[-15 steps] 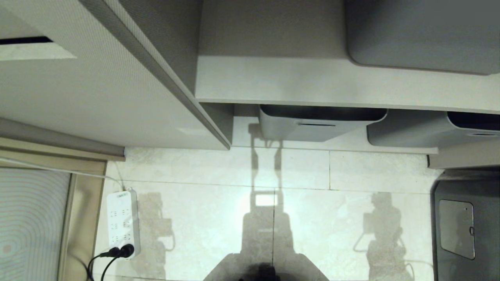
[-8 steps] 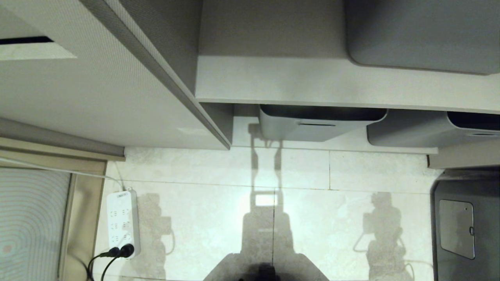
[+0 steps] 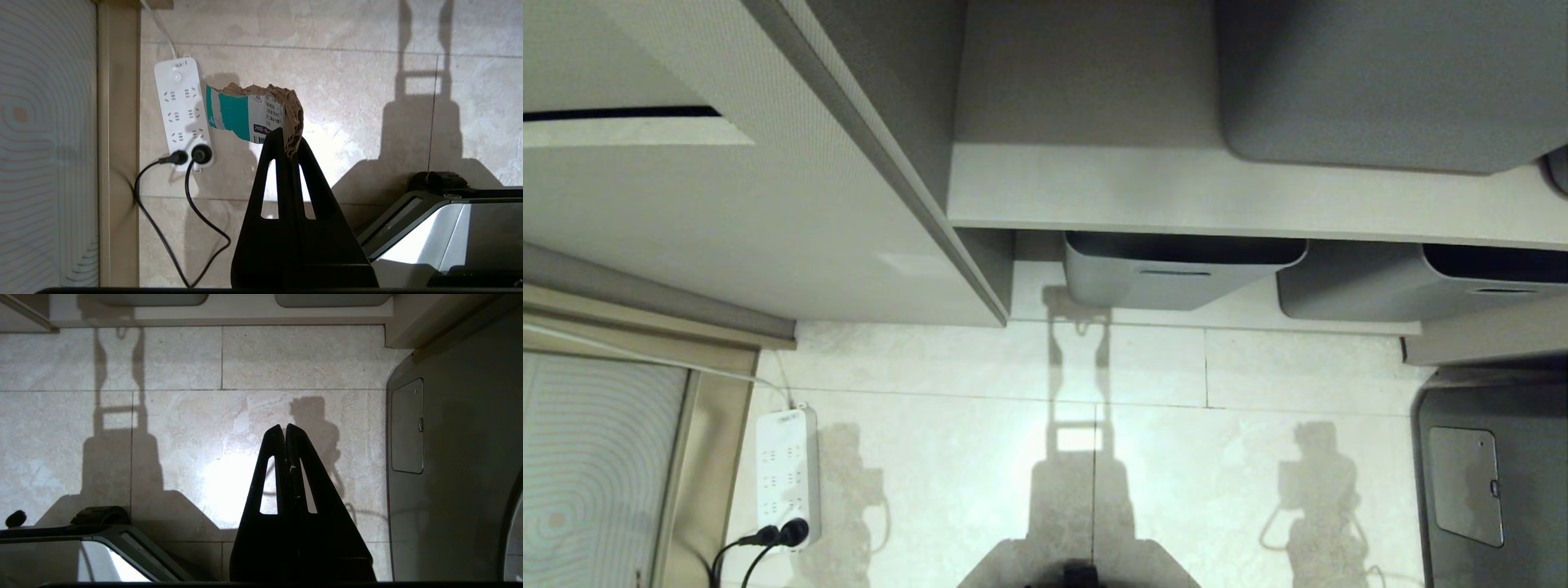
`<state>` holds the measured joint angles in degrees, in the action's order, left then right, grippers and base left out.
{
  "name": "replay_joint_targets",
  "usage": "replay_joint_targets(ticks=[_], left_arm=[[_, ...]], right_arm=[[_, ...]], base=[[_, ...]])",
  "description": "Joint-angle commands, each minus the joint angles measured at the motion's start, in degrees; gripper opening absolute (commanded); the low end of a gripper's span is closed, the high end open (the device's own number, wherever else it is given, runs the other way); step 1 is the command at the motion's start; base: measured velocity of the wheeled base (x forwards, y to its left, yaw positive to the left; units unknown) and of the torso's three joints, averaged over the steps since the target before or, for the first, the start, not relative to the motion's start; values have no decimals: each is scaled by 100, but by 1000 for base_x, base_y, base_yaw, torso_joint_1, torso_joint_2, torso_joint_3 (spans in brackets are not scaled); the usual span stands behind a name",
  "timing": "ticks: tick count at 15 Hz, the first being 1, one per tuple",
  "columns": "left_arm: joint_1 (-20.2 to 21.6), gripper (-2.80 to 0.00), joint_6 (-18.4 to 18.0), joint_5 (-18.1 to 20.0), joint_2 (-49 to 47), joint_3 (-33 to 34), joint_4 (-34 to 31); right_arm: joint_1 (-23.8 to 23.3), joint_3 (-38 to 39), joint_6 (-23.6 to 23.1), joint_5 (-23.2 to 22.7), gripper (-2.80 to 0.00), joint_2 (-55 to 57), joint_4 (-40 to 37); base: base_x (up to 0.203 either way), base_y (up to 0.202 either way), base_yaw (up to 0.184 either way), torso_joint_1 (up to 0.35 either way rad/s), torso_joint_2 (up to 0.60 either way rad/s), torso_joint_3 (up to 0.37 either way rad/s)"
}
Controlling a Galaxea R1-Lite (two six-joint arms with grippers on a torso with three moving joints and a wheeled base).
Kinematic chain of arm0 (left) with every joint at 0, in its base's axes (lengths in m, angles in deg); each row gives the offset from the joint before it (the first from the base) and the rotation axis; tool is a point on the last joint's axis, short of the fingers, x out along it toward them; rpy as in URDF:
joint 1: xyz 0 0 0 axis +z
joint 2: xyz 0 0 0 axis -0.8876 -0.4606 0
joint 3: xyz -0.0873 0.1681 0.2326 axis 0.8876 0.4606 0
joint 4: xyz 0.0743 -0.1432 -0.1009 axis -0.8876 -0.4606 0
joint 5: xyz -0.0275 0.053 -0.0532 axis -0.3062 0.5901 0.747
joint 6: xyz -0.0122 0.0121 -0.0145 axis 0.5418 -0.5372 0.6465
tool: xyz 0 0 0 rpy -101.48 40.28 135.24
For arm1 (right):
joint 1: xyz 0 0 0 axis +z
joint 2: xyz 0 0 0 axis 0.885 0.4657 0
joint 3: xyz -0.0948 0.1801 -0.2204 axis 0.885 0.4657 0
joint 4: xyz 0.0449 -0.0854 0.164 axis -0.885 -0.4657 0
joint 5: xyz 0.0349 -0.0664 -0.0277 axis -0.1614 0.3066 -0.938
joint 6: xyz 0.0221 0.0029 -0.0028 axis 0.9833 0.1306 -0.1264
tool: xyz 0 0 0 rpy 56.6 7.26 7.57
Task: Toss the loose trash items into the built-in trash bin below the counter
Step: Put the garbage in the trash can
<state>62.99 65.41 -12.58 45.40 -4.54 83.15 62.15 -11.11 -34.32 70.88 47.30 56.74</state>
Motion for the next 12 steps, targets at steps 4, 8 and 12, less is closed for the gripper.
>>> replay_joint_targets(ticks=[4, 8, 12], left_arm=[[-1, -280, 37, -5, 467, 16, 3], [-6, -280, 76, -12, 536, 17, -12], [-6, -280, 50, -4, 536, 18, -3]], right_arm=[[1, 9, 4, 1, -280, -2, 5], [1, 9, 4, 1, -280, -1, 5], [1, 9, 4, 1, -280, 2, 5]], base=[[0, 0, 0, -1, 2, 202], [0, 0, 0, 3, 4, 204], [0, 0, 0, 2, 2, 203]])
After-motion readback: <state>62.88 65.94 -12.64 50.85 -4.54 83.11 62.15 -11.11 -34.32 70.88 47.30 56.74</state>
